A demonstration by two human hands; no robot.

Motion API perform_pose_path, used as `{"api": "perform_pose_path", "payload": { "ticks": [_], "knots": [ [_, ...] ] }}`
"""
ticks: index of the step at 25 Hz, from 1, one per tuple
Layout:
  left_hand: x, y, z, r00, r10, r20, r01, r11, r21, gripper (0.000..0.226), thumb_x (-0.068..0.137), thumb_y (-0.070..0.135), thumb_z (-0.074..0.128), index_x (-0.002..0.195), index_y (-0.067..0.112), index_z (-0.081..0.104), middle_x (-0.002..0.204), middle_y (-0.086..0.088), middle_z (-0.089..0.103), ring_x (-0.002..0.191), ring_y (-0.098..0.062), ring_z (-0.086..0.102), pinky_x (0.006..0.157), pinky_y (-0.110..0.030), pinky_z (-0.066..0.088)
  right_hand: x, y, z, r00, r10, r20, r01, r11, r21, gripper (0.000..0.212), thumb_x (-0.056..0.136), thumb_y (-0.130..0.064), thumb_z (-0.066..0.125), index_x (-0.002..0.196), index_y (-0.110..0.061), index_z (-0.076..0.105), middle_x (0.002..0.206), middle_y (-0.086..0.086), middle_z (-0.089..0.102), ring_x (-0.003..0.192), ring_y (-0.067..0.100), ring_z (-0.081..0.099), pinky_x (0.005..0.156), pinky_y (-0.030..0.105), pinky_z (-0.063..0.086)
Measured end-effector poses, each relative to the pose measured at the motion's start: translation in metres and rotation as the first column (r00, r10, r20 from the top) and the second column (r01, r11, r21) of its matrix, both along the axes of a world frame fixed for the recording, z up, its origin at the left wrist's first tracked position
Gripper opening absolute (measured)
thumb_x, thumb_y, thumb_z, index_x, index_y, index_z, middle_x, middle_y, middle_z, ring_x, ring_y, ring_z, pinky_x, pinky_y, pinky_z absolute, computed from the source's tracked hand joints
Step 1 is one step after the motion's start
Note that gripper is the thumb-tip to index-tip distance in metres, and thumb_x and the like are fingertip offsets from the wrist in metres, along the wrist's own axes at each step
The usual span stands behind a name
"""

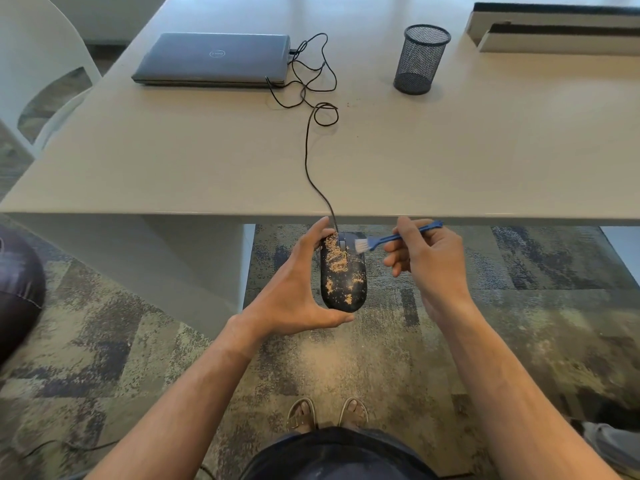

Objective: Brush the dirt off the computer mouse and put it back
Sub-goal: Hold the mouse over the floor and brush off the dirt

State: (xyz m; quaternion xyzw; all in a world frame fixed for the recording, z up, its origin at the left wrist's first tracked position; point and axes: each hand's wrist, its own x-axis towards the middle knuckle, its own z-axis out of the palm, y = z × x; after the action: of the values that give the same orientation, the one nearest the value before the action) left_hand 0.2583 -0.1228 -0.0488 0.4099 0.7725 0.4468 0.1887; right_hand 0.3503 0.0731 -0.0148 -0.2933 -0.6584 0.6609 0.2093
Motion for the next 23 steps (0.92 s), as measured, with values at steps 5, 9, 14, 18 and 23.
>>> {"api": "perform_pose_path", "payload": {
  "ticks": [5,9,14,18,23],
  "knots": [
    [0.002,0.003,0.0,1.0,-0.014,0.006,0.014,1.0,-0.023,0.137,0.059,0.052,0.087,0.158,0.019,-0.002,0.155,0.003,0.03,0.145,-0.009,0.029,0.121,-0.029,0.022,0.004,0.003,0.003,0.997,-0.037,-0.061,0.034,0.998,-0.052,0.025,0.102,-0.024,0.061,0.087,-0.005,0.07,0.067,0.006,0.073,0.052,0.016,0.066,0.044,0.024,0.051],
    [0.002,0.005,0.0,1.0,-0.019,0.004,0.019,1.0,-0.022,0.136,0.059,0.055,0.084,0.158,0.019,-0.001,0.154,0.006,0.029,0.145,-0.008,0.03,0.12,-0.025,0.022,0.009,-0.006,-0.005,1.0,0.001,-0.024,-0.002,0.999,-0.038,0.024,0.102,-0.023,0.061,0.09,-0.003,0.069,0.067,0.006,0.073,0.053,0.016,0.067,0.046,0.025,0.052],
    [0.001,0.005,-0.003,1.0,-0.013,0.009,0.014,1.0,-0.015,0.135,0.058,0.056,0.084,0.158,0.021,0.001,0.151,0.012,0.029,0.143,-0.004,0.03,0.119,-0.024,0.023,0.015,0.009,0.002,0.997,-0.078,-0.023,0.078,0.997,-0.005,0.025,0.102,-0.026,0.062,0.091,-0.005,0.069,0.068,0.006,0.073,0.054,0.017,0.068,0.046,0.025,0.052],
    [0.0,0.009,-0.003,1.0,-0.012,0.003,0.012,1.0,-0.009,0.134,0.059,0.057,0.085,0.158,0.025,0.001,0.15,0.014,0.029,0.143,-0.002,0.03,0.119,-0.026,0.024,0.01,-0.007,0.002,0.999,0.022,-0.037,-0.021,0.999,0.028,0.026,0.102,-0.025,0.061,0.087,-0.006,0.07,0.069,0.009,0.074,0.055,0.019,0.069,0.047,0.026,0.055],
    [-0.001,0.009,-0.004,1.0,-0.003,-0.002,0.003,1.0,-0.014,0.133,0.058,0.058,0.085,0.158,0.027,0.003,0.149,0.018,0.028,0.143,0.0,0.029,0.119,-0.026,0.025,0.021,0.007,0.001,0.996,-0.092,-0.009,0.092,0.996,0.01,0.028,0.102,-0.026,0.062,0.09,-0.002,0.07,0.068,0.009,0.073,0.055,0.019,0.069,0.047,0.028,0.054]
  ]
}}
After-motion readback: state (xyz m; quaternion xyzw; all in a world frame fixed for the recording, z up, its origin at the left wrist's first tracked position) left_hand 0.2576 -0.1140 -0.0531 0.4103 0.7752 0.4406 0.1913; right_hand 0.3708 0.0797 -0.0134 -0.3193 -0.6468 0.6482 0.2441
